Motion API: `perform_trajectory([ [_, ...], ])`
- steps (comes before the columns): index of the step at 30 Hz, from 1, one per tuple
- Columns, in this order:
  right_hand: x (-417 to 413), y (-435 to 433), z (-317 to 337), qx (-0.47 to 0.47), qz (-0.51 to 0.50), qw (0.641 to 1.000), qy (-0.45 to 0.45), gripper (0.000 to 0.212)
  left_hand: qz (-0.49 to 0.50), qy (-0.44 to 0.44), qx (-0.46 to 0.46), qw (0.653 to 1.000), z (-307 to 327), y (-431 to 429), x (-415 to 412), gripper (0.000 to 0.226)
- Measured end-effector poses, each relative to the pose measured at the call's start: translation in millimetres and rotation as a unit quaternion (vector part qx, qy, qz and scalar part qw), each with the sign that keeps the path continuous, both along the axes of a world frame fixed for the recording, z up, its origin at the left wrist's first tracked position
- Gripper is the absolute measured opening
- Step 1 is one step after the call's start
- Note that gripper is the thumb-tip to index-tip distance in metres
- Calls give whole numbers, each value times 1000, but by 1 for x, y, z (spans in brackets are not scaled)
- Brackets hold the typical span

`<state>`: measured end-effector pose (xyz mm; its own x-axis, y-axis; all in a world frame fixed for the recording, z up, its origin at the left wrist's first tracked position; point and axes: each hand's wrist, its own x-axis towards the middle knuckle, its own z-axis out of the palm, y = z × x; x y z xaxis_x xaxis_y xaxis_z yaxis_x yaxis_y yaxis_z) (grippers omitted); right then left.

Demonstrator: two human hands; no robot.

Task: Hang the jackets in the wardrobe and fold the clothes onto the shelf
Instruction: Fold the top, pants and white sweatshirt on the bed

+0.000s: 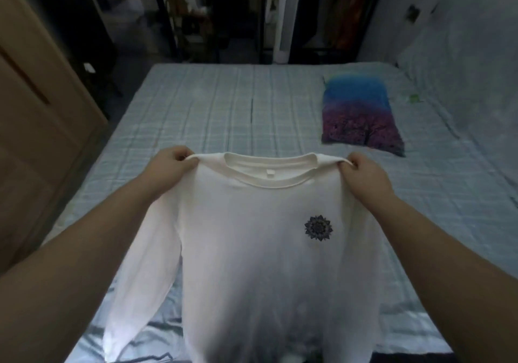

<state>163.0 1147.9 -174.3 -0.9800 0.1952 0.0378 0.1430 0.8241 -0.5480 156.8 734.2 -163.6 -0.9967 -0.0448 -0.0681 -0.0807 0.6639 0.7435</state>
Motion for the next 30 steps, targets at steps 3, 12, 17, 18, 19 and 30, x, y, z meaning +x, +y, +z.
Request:
perform_trajectory([
  [3, -65, 8, -56, 6, 26, 997, -69, 14, 30, -51, -24, 998, -59, 22, -54, 19],
  [12, -211, 3, -269, 138, 68, 986, -58, 26, 104, -134, -136, 976, -272, 43, -190, 23],
  [17, -260, 1, -376, 262, 71, 962, -26, 40, 80, -87, -277, 954, -379, 51, -241, 22],
  [18, -267, -1, -392, 273, 68, 959, -18, 41, 77, -75, -300, 948, -397, 51, -248, 24],
  [19, -272, -3, -408, 279, 65, 958, -12, 41, 75, -62, -317, 943, -414, 49, -254, 26],
  [30, -266, -14, -465, 244, 49, 968, 37, 27, 60, 41, -298, 952, -488, 46, -252, 33],
])
